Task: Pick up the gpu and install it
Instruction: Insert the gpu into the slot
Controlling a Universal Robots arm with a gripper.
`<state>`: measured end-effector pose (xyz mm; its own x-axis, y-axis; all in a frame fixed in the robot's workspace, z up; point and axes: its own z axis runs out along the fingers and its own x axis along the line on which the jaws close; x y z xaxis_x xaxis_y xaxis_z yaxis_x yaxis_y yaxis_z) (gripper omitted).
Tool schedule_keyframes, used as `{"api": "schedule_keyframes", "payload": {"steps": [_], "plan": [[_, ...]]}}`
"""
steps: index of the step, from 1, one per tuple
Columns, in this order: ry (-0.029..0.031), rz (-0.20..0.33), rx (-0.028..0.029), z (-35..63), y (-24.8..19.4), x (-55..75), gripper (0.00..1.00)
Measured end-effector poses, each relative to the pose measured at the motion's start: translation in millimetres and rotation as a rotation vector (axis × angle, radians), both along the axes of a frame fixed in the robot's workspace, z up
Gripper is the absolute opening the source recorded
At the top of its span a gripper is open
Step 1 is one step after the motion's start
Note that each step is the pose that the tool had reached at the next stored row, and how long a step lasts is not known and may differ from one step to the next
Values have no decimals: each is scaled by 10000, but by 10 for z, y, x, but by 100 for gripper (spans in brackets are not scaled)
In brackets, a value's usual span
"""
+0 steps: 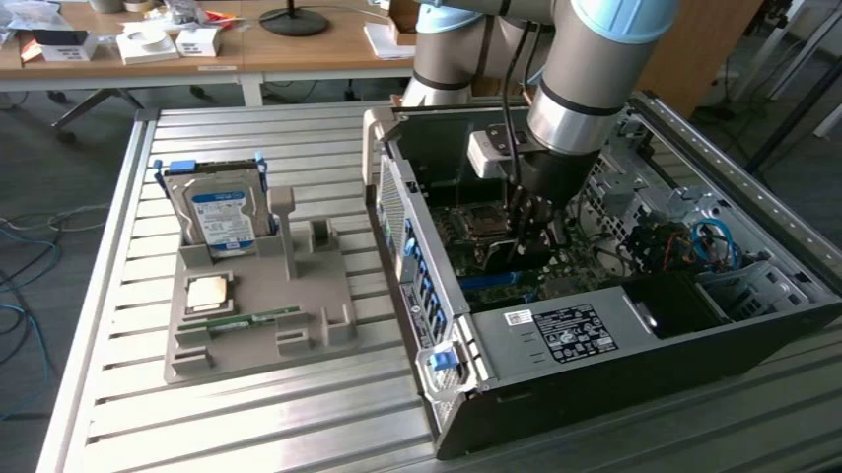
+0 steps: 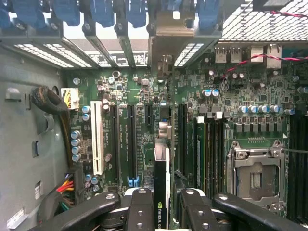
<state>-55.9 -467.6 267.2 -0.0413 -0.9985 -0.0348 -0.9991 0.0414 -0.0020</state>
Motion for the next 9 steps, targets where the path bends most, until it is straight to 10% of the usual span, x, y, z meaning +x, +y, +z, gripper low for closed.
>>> {"api": "schedule_keyframes", "payload": {"steps": [9], "plan": [[1, 3, -3, -14, -1, -18, 26]]}}
